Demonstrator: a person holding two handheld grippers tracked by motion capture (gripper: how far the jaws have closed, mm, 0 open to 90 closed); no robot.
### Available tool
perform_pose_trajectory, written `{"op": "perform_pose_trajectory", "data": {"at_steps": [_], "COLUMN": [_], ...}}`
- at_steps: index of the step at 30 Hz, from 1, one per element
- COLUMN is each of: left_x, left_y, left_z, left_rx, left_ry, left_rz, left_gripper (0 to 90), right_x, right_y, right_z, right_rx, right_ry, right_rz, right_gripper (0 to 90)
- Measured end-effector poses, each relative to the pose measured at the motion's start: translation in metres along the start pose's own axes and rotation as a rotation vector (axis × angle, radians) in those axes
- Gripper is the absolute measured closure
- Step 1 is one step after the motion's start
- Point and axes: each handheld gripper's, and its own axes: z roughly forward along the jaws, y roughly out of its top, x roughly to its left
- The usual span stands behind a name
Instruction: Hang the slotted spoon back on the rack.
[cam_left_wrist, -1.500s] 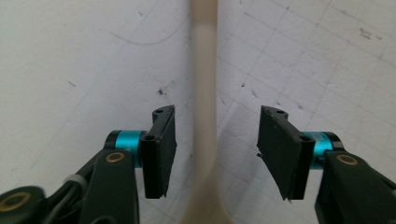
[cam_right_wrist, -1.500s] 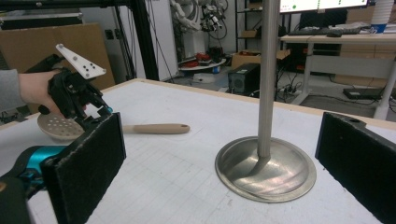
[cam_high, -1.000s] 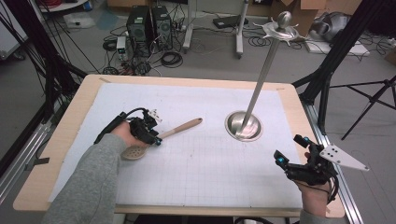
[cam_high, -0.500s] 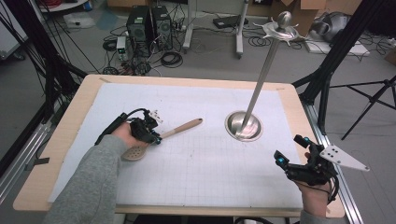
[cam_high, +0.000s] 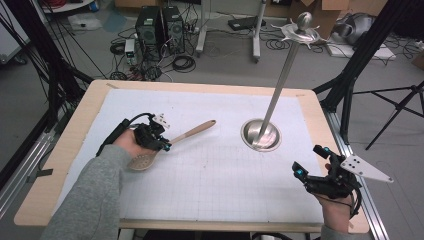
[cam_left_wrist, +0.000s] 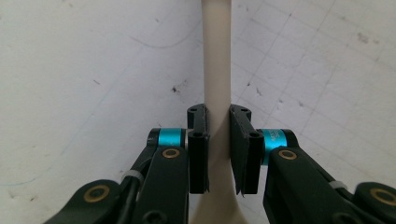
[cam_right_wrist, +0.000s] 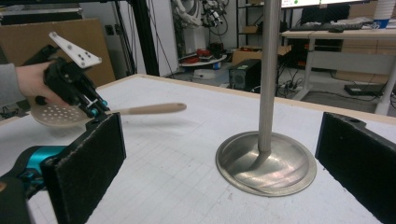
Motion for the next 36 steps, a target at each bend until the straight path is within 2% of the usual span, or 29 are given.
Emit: {"op": "perform_pose_trajectory", "data": {"at_steps": [2,4,5,11,19,23,24,27,36], "left_x": [-0.001,-0.001,-0.002,-0.007,-0.016,-0.018,-0.018,-0.019,-0.021], "left_y": [0.001,0.001,0.003,0.013,0.026,0.034,0.038,0.045,0.062], "left_z": [-0.012,-0.016,-0.023,-0.041,-0.055,-0.064,-0.068,-0.075,-0.092], "left_rx": [-0.038,-0.047,-0.071,-0.127,-0.168,-0.190,-0.193,-0.202,-0.250], "left_ry": [-0.003,-0.009,-0.013,-0.040,-0.047,-0.053,-0.067,-0.065,-0.074], "left_rz": [-0.018,-0.017,-0.019,-0.019,0.006,0.001,-0.014,-0.022,0.009], "left_gripper": [78.2,78.2,78.2,78.1,78.2,78.2,78.1,78.1,78.1], "right_x": [0.001,0.002,0.002,0.003,0.003,0.003,0.004,0.003,0.002], "right_y": [0.000,0.000,0.000,0.001,0.001,0.001,0.001,0.001,0.000], "right_z": [0.000,0.000,0.001,0.003,0.003,0.002,0.002,0.002,0.002], "right_rx": [0.003,0.004,0.003,0.010,0.005,0.003,0.004,0.000,0.002], "right_ry": [0.001,0.003,0.006,0.012,0.011,0.014,0.016,0.014,0.020], "right_rz": [0.001,0.003,-0.006,-0.002,-0.005,-0.005,-0.004,-0.008,0.000], "right_gripper": [0.9,0.9,0.9,0.9,0.9,0.9,0.9,0.9,0.9]}}
